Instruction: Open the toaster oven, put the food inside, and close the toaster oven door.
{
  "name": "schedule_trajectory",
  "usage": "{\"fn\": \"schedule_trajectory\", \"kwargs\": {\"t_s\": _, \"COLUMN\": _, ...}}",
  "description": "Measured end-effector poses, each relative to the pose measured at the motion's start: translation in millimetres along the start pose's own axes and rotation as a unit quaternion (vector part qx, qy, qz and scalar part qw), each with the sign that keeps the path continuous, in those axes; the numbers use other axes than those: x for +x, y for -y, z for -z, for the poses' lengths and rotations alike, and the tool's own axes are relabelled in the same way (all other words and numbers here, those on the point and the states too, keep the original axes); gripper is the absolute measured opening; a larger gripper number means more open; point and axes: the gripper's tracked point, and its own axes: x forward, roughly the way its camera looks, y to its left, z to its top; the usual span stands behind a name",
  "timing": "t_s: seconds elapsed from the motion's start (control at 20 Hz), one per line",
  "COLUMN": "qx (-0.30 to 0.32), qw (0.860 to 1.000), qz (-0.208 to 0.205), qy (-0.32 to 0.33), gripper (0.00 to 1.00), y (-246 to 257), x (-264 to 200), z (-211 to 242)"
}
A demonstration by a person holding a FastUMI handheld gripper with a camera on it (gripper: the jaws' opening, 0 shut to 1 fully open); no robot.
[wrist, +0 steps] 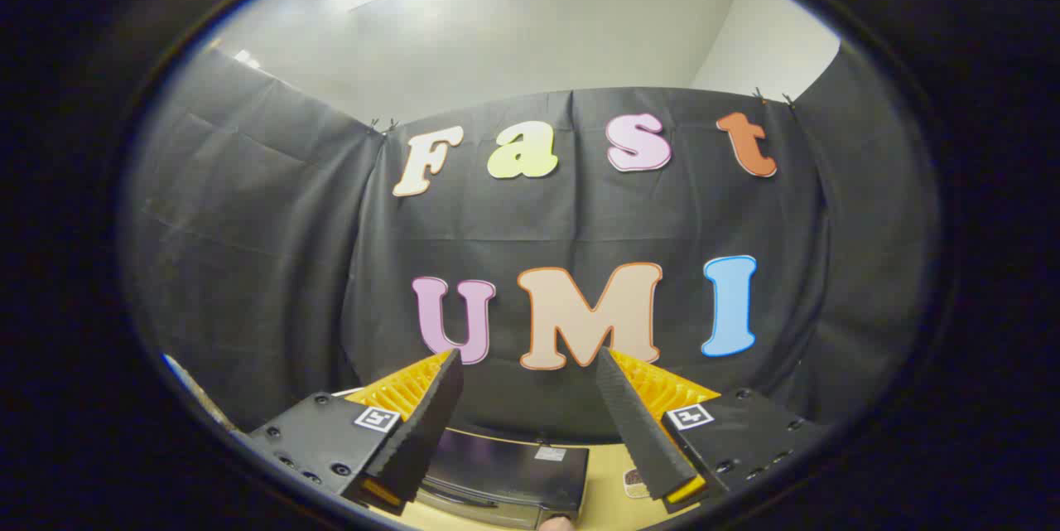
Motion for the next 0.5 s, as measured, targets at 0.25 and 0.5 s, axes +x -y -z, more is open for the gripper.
{"fn": "schedule_trajectory", "kwargs": {"t_s": 0.25, "qx": 0.009, "qw": 1.0, "qz": -0.004, "qy": -0.01, "gripper": 1.0, "y": -11, "x": 21, "z": -1}}
{"fn": "schedule_trajectory", "kwargs": {"t_s": 0.5, "qx": 0.004, "qw": 1.0, "qz": -0.012, "qy": -0.015, "gripper": 1.0, "y": -22, "x": 28, "z": 2}}
